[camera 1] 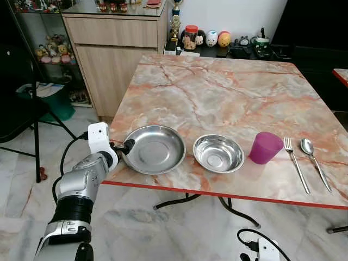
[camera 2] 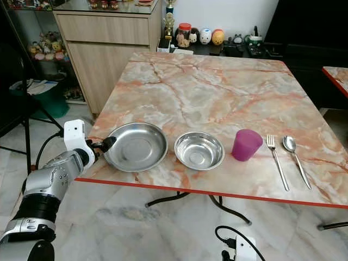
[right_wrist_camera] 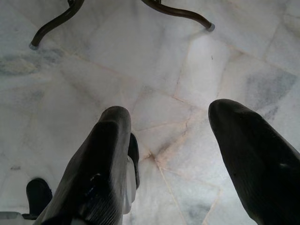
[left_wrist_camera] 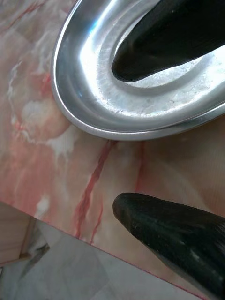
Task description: Setting the table
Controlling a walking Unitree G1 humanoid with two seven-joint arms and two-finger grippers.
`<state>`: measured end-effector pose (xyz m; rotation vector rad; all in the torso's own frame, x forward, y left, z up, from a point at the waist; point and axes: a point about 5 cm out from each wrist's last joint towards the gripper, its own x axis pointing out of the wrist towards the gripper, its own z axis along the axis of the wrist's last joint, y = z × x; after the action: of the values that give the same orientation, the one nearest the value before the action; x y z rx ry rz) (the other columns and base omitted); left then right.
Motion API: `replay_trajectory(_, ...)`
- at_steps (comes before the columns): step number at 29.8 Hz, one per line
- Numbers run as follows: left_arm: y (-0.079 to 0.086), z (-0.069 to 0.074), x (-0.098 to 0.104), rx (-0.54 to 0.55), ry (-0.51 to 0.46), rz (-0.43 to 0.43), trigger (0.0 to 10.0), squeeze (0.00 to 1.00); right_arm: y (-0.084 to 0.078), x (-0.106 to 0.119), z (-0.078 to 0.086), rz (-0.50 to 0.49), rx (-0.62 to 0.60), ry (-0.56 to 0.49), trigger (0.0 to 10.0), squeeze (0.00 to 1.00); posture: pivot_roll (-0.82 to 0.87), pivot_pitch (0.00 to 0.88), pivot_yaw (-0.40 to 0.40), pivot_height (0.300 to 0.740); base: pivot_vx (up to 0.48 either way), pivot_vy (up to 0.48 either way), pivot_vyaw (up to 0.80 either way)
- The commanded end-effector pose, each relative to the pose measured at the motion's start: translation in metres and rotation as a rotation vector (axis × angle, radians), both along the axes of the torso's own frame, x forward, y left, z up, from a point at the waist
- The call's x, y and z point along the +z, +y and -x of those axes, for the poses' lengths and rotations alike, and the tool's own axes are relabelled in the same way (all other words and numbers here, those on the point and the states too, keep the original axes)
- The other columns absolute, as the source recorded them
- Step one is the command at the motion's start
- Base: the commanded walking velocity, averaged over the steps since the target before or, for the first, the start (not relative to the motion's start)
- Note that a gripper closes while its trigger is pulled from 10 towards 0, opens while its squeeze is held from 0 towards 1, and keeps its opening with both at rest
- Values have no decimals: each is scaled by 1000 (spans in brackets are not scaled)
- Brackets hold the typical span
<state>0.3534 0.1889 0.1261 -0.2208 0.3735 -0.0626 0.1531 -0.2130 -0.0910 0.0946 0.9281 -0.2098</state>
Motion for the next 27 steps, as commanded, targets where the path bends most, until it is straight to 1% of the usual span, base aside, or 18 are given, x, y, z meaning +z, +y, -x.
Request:
replay_trajectory(1,0,2,-3,-24,26,-22,10000,0,2,-2,3,-3,9,20,10000,0,67,0,-32,740,0,0,0)
replay_trajectory(5,-3,5,-7,-48,35,-39,10000,0,2,-2,4,-5,13,23,10000,0,66,0,-32,740,0,0,0)
replay_trajectory(8,-4,5,-9,-54,37,-68,10000,0,2,-2,3,-5,15,22,10000,0,66,0,-32,740,0,0,0)
replay_trajectory(15,-5,5,-9,-53,40,-65,10000,0,2,-2,3,-6,17,22,10000,0,66,0,-32,740,0,0,0)
replay_trajectory(27,-10,7,-12,-87,55,-51,10000,0,4,-2,3,-7,26,25,10000,0,64,0,-32,740,0,0,0)
